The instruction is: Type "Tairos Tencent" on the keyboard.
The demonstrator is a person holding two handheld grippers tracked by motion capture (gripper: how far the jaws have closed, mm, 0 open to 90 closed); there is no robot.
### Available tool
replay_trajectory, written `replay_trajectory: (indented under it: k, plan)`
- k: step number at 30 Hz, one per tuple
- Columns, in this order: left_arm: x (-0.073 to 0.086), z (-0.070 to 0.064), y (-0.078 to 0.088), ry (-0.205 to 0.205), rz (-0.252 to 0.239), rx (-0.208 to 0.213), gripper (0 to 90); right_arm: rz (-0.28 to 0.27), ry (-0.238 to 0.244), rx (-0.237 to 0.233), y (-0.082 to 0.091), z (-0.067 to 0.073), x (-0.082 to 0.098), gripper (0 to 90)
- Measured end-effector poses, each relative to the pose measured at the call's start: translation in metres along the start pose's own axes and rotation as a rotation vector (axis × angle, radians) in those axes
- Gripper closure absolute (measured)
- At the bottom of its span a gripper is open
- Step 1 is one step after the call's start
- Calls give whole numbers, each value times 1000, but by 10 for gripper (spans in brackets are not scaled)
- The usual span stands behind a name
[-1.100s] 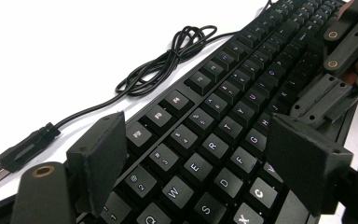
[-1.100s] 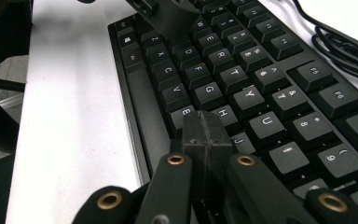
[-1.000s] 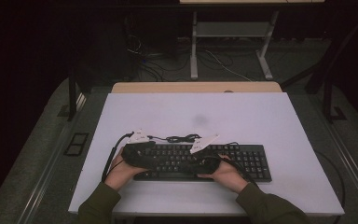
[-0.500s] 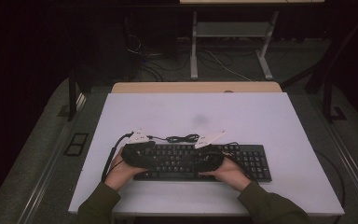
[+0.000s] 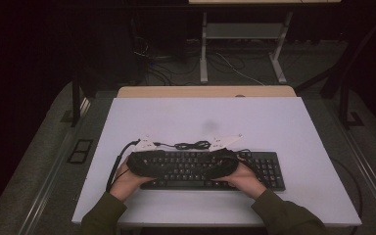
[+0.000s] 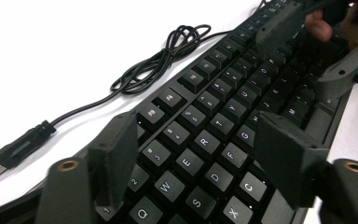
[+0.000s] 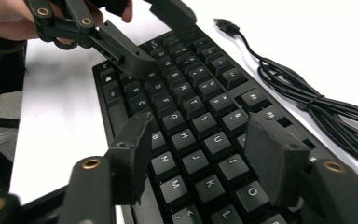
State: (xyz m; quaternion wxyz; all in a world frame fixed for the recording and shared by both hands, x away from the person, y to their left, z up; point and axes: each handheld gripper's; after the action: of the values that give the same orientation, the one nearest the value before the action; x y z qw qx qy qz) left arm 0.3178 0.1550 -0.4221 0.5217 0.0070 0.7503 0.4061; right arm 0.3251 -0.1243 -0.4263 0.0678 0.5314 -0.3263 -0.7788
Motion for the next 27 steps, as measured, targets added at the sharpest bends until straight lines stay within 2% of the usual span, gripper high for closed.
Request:
replay_trajectory:
  k: [6,11,17,22,27]
  plan:
    - [1,-2,2,-4,9,24,460,-9,-3,15,4,-5,0,372]
    - [1,-3,4,-10,7,58,649,-11,-7,23,5,-7,0,368]
    - [1,-7,3,-33,41,123,880,-10,-7,29,6,-8,0,367]
    - [2,-10,0,-61,75,151,894,-10,-7,32,6,-9,0,368]
    - [4,-11,-2,-64,100,161,894,-12,-9,35,6,-9,0,367]
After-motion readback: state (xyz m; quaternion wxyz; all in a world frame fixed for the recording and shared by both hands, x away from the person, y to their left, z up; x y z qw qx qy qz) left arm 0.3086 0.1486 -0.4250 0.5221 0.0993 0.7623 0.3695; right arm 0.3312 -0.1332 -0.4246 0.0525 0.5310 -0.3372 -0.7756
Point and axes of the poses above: each handheld gripper's, and its own axes: y roughly backward along the jaws, x roughly out of its underside, z roughly to its left, and after that the axes turned 1 degree about z, right-handed
